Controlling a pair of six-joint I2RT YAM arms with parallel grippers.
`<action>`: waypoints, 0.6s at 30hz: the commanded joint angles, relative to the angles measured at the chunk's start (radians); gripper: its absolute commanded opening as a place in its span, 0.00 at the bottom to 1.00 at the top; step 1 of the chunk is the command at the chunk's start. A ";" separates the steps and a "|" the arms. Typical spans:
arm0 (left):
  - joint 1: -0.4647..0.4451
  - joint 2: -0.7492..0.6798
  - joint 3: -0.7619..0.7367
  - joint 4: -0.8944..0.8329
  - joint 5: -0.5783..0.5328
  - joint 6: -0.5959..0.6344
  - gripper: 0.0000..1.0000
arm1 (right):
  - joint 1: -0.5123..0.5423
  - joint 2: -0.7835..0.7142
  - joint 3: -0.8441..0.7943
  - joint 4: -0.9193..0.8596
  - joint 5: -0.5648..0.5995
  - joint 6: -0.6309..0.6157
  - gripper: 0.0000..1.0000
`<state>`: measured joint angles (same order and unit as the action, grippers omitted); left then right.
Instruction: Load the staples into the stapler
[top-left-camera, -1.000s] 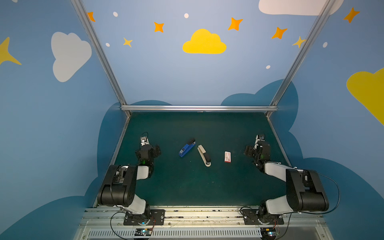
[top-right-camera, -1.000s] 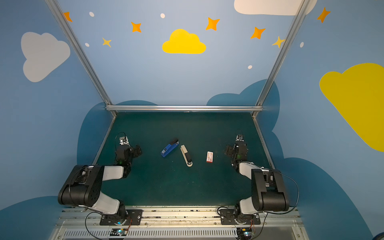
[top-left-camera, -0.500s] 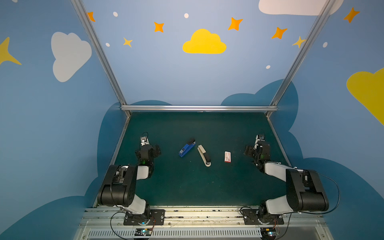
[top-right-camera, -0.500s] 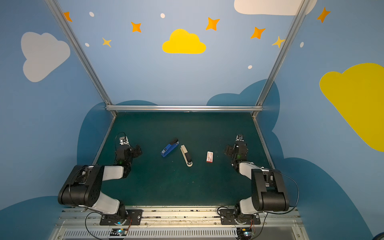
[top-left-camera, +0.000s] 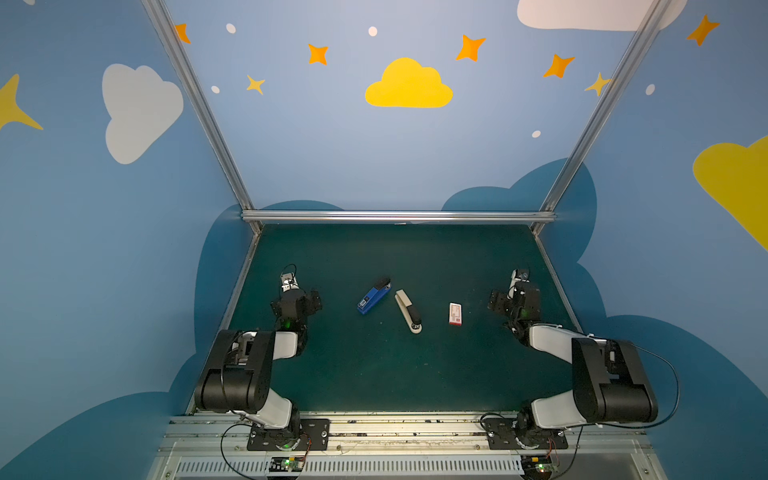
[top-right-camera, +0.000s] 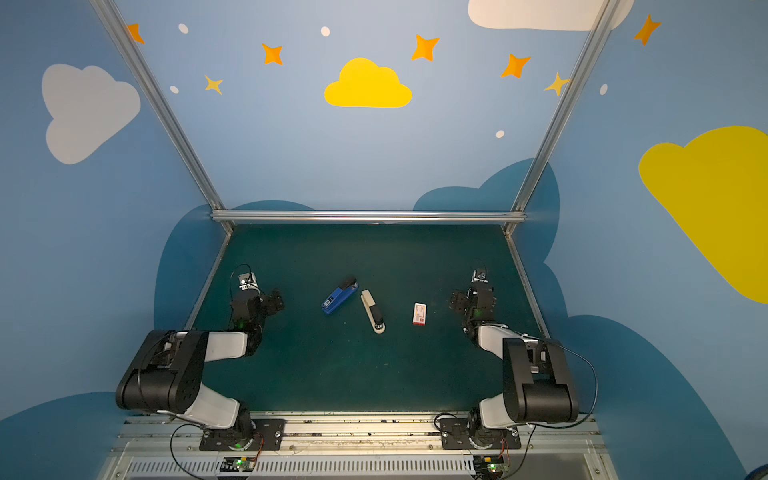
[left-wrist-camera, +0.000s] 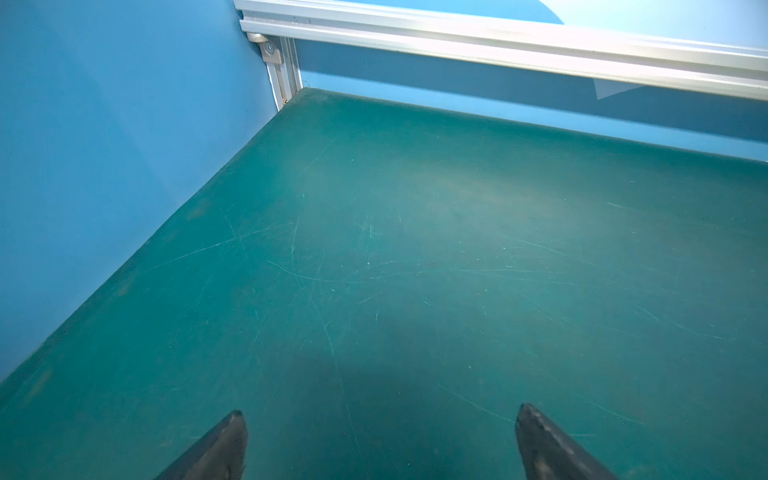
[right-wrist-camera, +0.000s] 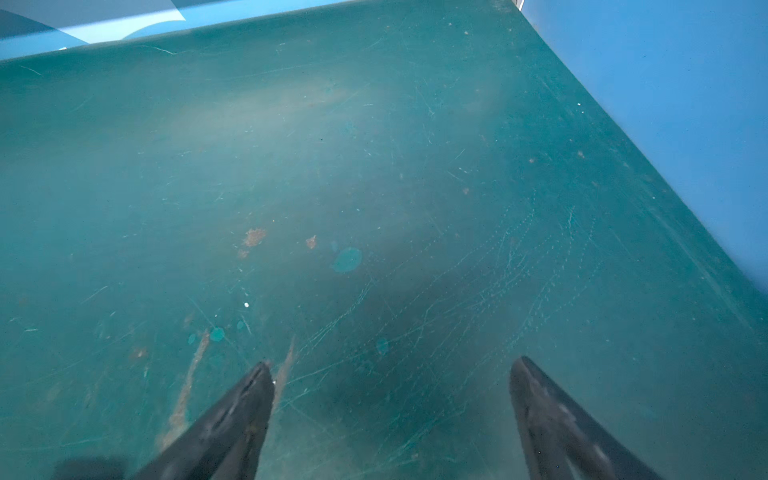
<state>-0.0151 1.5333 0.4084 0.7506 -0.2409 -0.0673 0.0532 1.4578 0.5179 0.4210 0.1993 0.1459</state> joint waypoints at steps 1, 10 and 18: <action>0.001 -0.022 0.002 0.000 -0.009 -0.011 1.00 | -0.003 -0.021 0.011 -0.008 0.002 0.005 0.89; -0.045 -0.103 0.074 -0.173 -0.128 -0.010 1.00 | 0.026 -0.161 0.086 -0.208 0.034 -0.017 0.89; -0.041 -0.283 0.257 -0.561 -0.100 -0.363 1.00 | -0.037 -0.248 0.194 -0.410 -0.179 0.399 0.89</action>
<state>-0.0635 1.3209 0.6071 0.3954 -0.3244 -0.1722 0.0589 1.2057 0.6708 0.1547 0.1230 0.2760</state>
